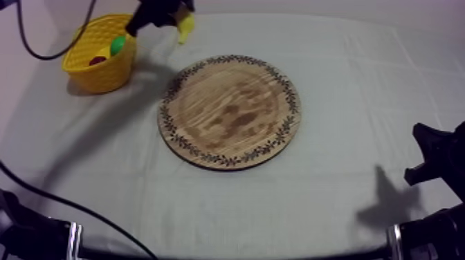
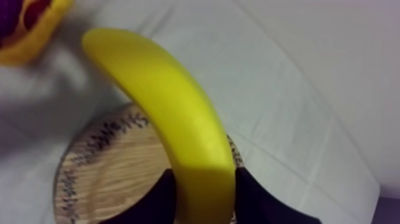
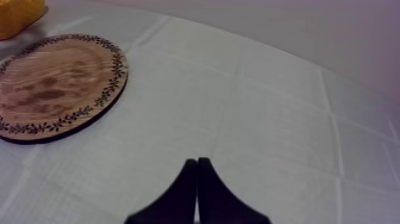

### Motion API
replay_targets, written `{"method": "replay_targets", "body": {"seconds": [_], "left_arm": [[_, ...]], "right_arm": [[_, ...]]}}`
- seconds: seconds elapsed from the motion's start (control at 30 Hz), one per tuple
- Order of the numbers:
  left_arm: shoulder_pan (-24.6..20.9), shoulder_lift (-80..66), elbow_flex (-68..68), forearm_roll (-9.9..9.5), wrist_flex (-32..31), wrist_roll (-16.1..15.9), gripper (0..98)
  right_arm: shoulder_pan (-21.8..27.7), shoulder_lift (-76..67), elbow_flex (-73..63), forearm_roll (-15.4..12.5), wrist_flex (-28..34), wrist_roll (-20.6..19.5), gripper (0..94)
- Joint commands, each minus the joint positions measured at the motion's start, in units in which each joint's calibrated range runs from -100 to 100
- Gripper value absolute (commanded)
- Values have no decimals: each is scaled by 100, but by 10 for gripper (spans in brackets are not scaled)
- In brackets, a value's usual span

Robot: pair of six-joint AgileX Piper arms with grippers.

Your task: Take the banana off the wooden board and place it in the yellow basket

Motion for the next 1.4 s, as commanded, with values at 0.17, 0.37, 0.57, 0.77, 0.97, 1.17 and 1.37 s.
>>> {"method": "replay_targets", "body": {"seconds": [0.17, 0.37, 0.57, 0.77, 0.97, 1.17, 1.37], "left_arm": [[-666, -1361, 1109, -56, -370, -486, 365], [-1005, -1931, 1769, -64, -453, -797, 376], [-1220, -2240, 2138, -71, -466, -1075, 382], [-1373, -2394, 2285, -73, -560, -1428, 383], [-1537, -2400, 2254, -81, -689, -1782, 366], [-1735, -2242, 2040, -129, -1021, -2087, 341], [-1893, -1936, 1817, -210, -1338, -2355, 343]], "right_arm": [[0, 0, -5, -1, 0, 1, 3], [0, 0, -5, -1, 0, 1, 3], [0, 0, -5, -1, 0, 1, 3], [0, 0, -5, -1, 0, 1, 3], [0, 0, -5, -1, 0, 1, 3], [0, 0, -5, -1, 0, 1, 3], [0, 0, -5, -1, 0, 1, 3]]}}
